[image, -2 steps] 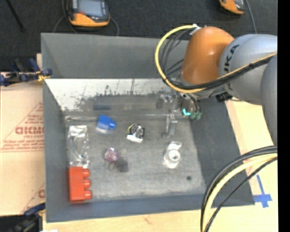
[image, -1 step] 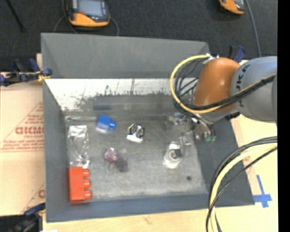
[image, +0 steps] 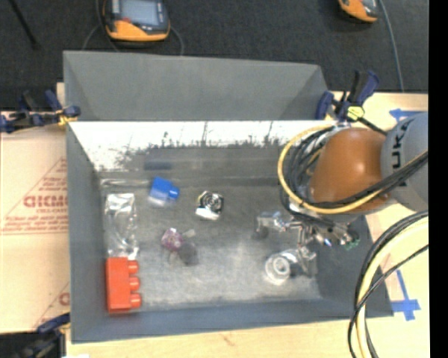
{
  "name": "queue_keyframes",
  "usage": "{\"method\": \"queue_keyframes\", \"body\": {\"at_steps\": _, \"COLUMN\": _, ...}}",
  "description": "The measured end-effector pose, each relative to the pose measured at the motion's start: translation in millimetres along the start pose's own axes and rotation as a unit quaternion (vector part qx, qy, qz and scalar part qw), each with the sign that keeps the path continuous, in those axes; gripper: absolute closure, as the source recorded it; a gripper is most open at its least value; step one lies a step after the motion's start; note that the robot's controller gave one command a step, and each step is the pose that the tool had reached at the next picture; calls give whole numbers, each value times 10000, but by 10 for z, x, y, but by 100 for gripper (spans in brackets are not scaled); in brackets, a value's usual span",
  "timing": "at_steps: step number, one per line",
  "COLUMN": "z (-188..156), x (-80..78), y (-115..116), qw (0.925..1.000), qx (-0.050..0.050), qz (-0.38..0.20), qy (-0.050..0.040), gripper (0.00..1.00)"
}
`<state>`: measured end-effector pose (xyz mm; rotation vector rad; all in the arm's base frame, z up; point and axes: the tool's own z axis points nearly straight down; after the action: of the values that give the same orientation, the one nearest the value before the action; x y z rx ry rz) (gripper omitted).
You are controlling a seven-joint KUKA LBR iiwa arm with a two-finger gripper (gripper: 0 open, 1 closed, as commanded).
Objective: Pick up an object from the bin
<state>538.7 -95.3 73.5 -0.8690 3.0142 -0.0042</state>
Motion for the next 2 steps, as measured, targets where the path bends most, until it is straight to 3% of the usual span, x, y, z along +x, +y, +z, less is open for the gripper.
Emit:
{"method": "queue_keyframes", "body": {"at_steps": 1, "z": 25, "x": 173, "y": 285, "qw": 9660, "qx": -13, "qz": -2586, "qy": 2, "gripper": 0}}
{"method": "queue_keyframes", "body": {"at_steps": 2, "z": -66, "x": 573, "y": 326, "qw": 9689, "qx": -21, "qz": -2473, "qy": 6, "gripper": 0}}
